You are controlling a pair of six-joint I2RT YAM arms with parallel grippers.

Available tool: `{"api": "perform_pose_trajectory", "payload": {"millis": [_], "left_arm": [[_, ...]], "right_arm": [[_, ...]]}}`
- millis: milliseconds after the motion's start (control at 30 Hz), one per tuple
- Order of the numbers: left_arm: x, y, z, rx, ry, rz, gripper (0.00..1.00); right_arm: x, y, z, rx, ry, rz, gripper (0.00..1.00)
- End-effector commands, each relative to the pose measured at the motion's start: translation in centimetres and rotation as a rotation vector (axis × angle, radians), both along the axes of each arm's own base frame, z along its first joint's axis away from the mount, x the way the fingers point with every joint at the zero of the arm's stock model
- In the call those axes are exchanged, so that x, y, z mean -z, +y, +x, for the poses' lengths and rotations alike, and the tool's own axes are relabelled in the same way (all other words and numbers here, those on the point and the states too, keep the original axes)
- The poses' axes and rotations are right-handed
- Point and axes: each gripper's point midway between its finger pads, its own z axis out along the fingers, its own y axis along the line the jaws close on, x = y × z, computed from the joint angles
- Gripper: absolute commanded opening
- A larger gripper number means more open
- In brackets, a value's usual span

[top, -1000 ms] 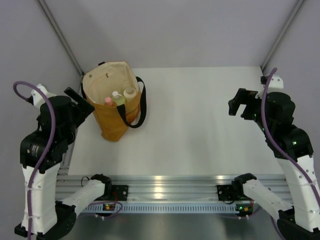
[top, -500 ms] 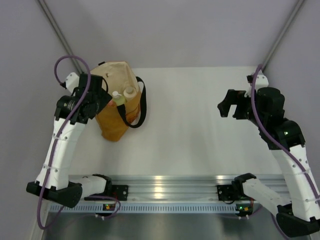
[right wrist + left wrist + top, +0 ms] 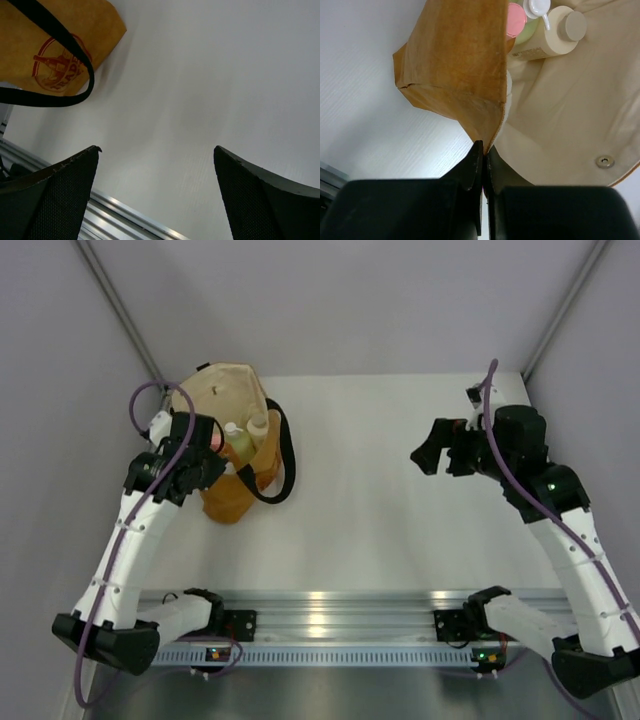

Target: Take the personal care products out of the canvas bag

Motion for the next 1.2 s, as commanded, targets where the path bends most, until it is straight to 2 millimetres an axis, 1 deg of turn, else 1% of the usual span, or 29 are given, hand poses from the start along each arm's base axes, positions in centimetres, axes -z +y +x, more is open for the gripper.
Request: {"api": "perform_pose_trajectory", "payload": {"millis": [0, 33, 67, 100, 133, 167, 200, 233, 267, 300, 333, 367, 400, 433, 467, 500, 533, 567, 600, 633, 667, 700, 733, 800, 867, 900, 1000, 1067, 1167], "left_arm": [[0.1, -0.7, -1.2, 0.015, -0.042, -0.072, 0.0], [1.3, -0.8, -1.7, 0.019, -0.017, -0.078, 0.0], [1.6, -0.8, -2.0, 0.018, -0.017, -0.085, 0.0], [1.4, -0.7, -2.6, 0.008, -0.036, -0.104, 0.0], [1.9, -0.7, -3.0, 0.002, -0.029, -0.111, 0.0], [3.0, -0.6, -3.5, -0.002, -0.009, -0.115, 0.0], [3.0, -0.6, -4.0, -0.006, -0.022, -0.131, 0.0], [3.3, -1.0, -4.2, 0.006, -0.022, -0.149, 0.0], [3.7, -1.3, -4.4, 0.023, -0.021, -0.161, 0.0], [4.3, -1.4, -4.7, 0.042, -0.013, -0.16, 0.0], [4.7, -1.6, -4.9, 0.05, -0.004, -0.167, 0.0], [5.0, -1.7, -5.1, 0.055, 0.003, -0.167, 0.0], [5.4, -1.7, -5.4, 0.064, 0.005, -0.167, 0.0], [5.6, -1.7, -5.6, 0.071, 0.01, -0.165, 0.0], [5.8, -1.8, -5.7, 0.085, 0.012, -0.162, 0.0], [5.8, -1.8, -5.9, 0.095, 0.013, -0.158, 0.0], [6.1, -1.8, -6.1, 0.104, 0.019, -0.154, 0.0], [6.2, -1.8, -6.3, 0.111, 0.019, -0.153, 0.0], [6.3, -1.8, -6.5, 0.12, 0.023, -0.153, 0.0], [6.4, -1.8, -6.9, 0.123, 0.014, -0.156, 0.0], [6.4, -1.7, -7.0, 0.129, 0.007, -0.15, 0.0], [6.3, -1.5, -7.3, 0.128, 0.002, -0.143, 0.0], [6.1, -1.2, -7.7, 0.123, -0.01, -0.139, 0.0], [6.2, -0.3, -8.4, 0.094, -0.004, -0.111, 0.0], [5.8, 0.2, -8.8, 0.089, -0.01, -0.095, 0.0], [6.0, 0.4, -9.2, 0.086, 0.004, -0.082, 0.0], [5.9, 1.0, -9.5, 0.078, 0.01, -0.055, 0.0], [5.7, 1.0, -9.4, 0.078, 0.003, -0.057, 0.0], [4.3, 1.3, -9.2, 0.08, -0.029, -0.038, 0.0]], "right_arm": [[-3.7, 4.3, 1.2, -0.121, -0.087, 0.114, 0.93], [-4.8, 5.8, 1.0, -0.155, -0.112, 0.122, 0.93], [-5.4, 6.8, 1.1, -0.171, -0.121, 0.124, 0.91], [-5.0, 8.0, 1.9, -0.186, -0.104, 0.113, 0.91], [-6.4, 9.6, 1.6, -0.22, -0.132, 0.116, 0.89], [-6.9, 10.6, 1.7, -0.237, -0.141, 0.115, 0.89], [-6.5, 12.0, 2.3, -0.253, -0.129, 0.108, 0.88], [-7.7, 13.6, 1.9, -0.285, -0.155, 0.12, 0.87], [-8.1, 14.5, 1.9, -0.299, -0.163, 0.128, 0.87], [-7.9, 15.9, 2.4, -0.315, -0.164, 0.133, 0.87], [-8.6, 17.3, 1.8, -0.348, -0.174, 0.15, 0.86], [-8.8, 18.3, 1.7, -0.366, -0.177, 0.156, 0.86], [-8.0, 19.7, 2.2, -0.382, -0.157, 0.148, 0.85], [-9.1, 20.7, 2.1, -0.402, -0.181, 0.161, 0.85], [-9.2, 22.1, 1.3, -0.44, -0.181, 0.162, 0.84], [-8.4, 23.5, 1.7, -0.456, -0.167, 0.146, 0.84], [-9.6, 24.3, 1.4, -0.476, -0.194, 0.157, 0.83], [-9.8, 25.3, 0.9, -0.499, -0.199, 0.16, 0.83], [-9.3, 26.2, 1.1, -0.504, -0.186, 0.156, 0.83], [-10.0, 27.0, 0.8, -0.519, -0.199, 0.166, 0.82], [-10.3, 27.4, 0.8, -0.523, -0.204, 0.172, 0.82], [-9.7, 28.3, 1.0, -0.53, -0.193, 0.164, 0.81], [-10.2, 28.7, 0.9, -0.535, -0.204, 0.17, 0.81], [-10.1, 29.4, 1.1, -0.531, -0.203, 0.169, 0.8], [-9.8, 30.0, 1.0, -0.532, -0.197, 0.168, 0.8], [-9.7, 30.3, 1.1, -0.534, -0.197, 0.166, 0.8], [-9.2, 30.7, 1.4, -0.493, -0.197, 0.15, 0.79], [-8.8, 30.8, 1.7, -0.459, -0.197, 0.135, 0.79], [-8.8, 30.7, 1.6, -0.413, -0.208, 0.124, 0.79]]}}
